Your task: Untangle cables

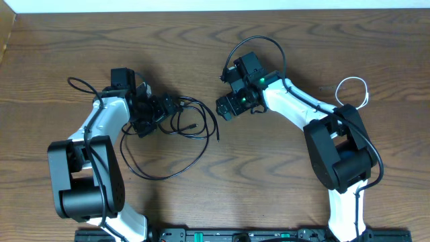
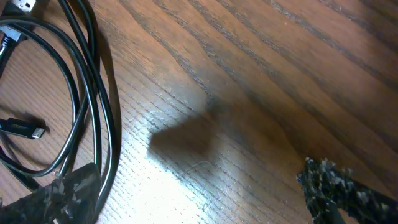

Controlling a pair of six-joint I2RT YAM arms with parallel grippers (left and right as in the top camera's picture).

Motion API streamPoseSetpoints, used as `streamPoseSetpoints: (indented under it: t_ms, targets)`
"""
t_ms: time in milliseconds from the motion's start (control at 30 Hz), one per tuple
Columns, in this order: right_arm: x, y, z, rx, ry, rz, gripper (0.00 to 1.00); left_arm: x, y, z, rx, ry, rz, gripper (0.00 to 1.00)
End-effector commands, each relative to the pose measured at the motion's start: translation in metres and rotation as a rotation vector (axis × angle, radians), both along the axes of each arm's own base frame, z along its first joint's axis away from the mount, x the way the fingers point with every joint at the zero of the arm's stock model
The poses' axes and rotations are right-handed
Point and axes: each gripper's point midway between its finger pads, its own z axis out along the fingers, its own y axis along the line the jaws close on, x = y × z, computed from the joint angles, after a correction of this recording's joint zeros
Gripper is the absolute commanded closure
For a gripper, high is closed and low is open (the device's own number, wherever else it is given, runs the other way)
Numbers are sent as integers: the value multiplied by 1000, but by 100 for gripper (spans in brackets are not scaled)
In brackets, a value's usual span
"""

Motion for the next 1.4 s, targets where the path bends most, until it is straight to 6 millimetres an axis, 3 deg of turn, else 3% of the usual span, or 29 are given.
streamPoseSetpoints:
  t_ms: [0, 900, 1033, 1067, 1100, 1133, 1167, 1267, 1367]
  targets:
    - [-8, -7, -19, -37, 44, -12, 1, -5, 1, -7, 5, 21, -4, 0]
    - [-7, -6, -19, -35, 40, -12, 1, -4, 1, -7, 2, 18, 7, 0]
    - [-7, -6, -19, -35, 41, -11, 1, 4, 0, -4, -15, -9, 20, 0]
    - [-7, -6, -19, -35, 41, -11, 1, 6, -2, -2, -25, -18, 17, 12]
    - [-7, -6, -19, -35, 41, -12, 1, 8, -4, -1, -38, -27, 14, 41]
    - [-7, -6, -19, -34, 39, -12, 1, 10, -7, 2, -59, -40, 8, 89]
    - [-7, -6, -19, -34, 39, -12, 2, 10, -8, 3, -68, -44, 6, 93]
    - [-7, -6, -19, -34, 39, -11, 20, 13, -14, 6, -102, -58, -3, 92]
    - [-6, -6, -19, -34, 38, -11, 47, 12, -13, 5, -95, -55, -2, 93]
